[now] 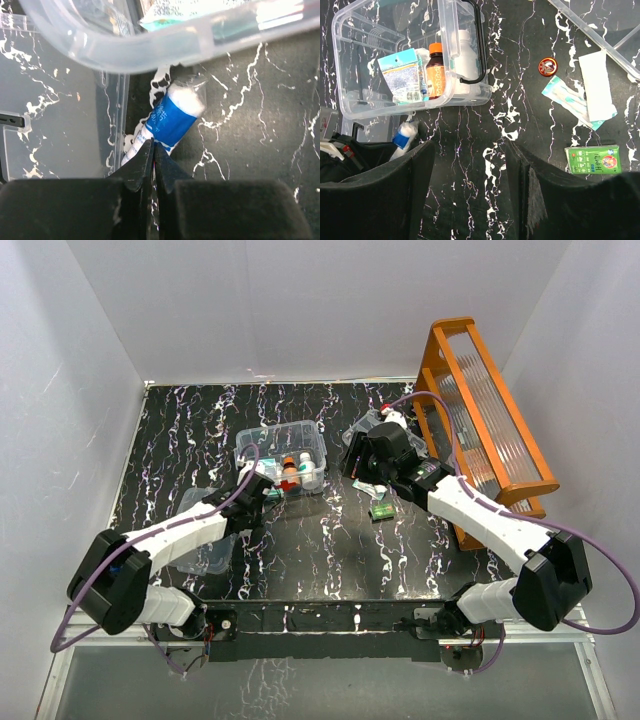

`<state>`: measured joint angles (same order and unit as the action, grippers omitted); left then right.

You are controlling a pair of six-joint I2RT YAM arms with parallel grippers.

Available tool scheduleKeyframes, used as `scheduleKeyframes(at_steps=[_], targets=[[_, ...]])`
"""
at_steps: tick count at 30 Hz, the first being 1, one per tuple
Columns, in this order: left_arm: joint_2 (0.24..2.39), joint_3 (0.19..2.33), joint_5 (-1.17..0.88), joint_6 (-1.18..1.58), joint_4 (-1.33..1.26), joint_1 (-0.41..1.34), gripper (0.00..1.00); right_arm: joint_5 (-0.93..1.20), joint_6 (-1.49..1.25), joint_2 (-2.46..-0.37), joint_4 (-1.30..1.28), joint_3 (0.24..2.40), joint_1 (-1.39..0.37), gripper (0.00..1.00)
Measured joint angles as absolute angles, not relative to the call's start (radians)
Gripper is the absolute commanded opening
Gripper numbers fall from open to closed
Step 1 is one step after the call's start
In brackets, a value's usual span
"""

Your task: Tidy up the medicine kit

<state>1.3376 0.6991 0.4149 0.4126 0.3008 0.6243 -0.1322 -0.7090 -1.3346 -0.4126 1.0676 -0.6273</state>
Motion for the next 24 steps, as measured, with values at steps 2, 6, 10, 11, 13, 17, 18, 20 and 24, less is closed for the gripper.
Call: scheduleKeyframes(at_steps=[2,6,10,11,13,17,18,20,24], targets=[[1.322,0.703,0.388,0.409,0.323,0.624,0.0,-0.133,-0.709,-1.333,-0.411,1.068,-0.627,0.57],[1.261,0.712,0.312,0.391,0.378,0.624,0.0,-0.134,-0.709,-1.329,-0.411,1.065,-0.627,0.56],[1.174,0.738,0.244,0.369,0.421,0.625,0.0,-0.136,-0.711,-1.324,-0.411,1.065,-0.627,0.56],[1.154,0.746,0.228,0.361,0.428,0.625,0.0,-0.136,-0.712,-1.322,-0.411,1.065,-0.627,0.56],[1.121,0.763,0.192,0.344,0.433,0.625,0.0,-0.136,-0.714,-1.319,-0.41,1.065,-0.627,0.56],[1.084,0.794,0.126,0.299,0.436,0.625,0.0,-0.136,-0.718,-1.309,-0.41,1.065,-0.627,0.56],[1.077,0.806,0.109,0.285,0.437,0.625,0.0,-0.136,-0.719,-1.306,-0.41,1.065,-0.627,0.56],[1.066,0.839,0.078,0.251,0.442,0.626,0.0,-0.136,-0.721,-1.299,-0.41,1.064,-0.627,0.56],[1.069,0.958,0.053,0.151,0.459,0.626,0.0,-0.145,-0.724,-1.271,-0.408,1.052,-0.627,0.56]])
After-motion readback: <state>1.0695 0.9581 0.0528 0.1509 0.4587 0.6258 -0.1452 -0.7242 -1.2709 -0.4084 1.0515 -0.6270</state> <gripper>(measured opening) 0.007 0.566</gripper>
